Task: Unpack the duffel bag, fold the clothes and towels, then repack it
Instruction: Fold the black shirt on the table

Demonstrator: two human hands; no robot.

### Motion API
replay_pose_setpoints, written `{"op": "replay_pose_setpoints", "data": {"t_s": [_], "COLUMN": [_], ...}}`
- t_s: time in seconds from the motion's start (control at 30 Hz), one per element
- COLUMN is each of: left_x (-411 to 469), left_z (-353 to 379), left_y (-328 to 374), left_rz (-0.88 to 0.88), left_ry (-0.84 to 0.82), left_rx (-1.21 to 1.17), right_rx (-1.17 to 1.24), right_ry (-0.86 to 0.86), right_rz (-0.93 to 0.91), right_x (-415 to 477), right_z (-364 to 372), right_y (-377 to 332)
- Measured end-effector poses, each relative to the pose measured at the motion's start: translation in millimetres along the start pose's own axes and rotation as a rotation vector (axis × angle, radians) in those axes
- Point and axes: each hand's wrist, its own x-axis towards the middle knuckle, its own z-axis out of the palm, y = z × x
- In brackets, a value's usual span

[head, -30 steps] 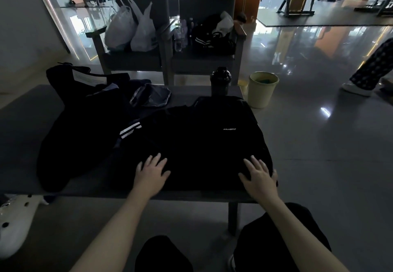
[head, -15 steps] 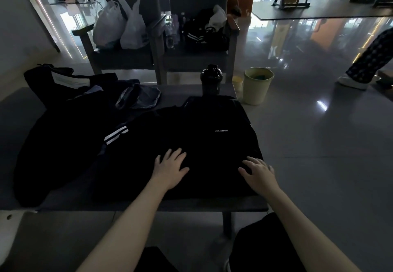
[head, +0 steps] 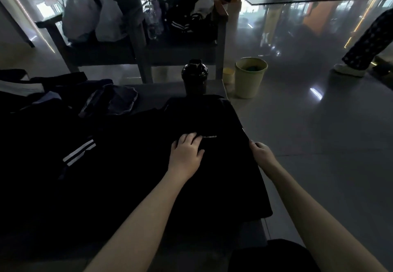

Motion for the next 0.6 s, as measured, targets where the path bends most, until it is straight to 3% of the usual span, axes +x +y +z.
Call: {"op": "replay_pose_setpoints", "data": {"t_s": [0.13,0.37,0.47,0.6], "left_x": [15,45,45,45], "left_z": [-1,-4,-5,-8], "left_y": [4,7,5,5], "left_rz": [0.103,0.056,0.072,0.082], "left_ry": [0.177,0.031,0.064,0.050], "left_rx": [0.124,0.174,0.222,0.206], "right_rx": [0.146,0.521,0.510,0.346], "right_ry": [0.011,0.094,0.260,0.423], "right_rz": [0.049,0.031,-0.058,-0.319], "right_x": [16,27,36,36], "right_z": [6,-5,-20,-42], "right_y": [3,-3,-12,-41]}}
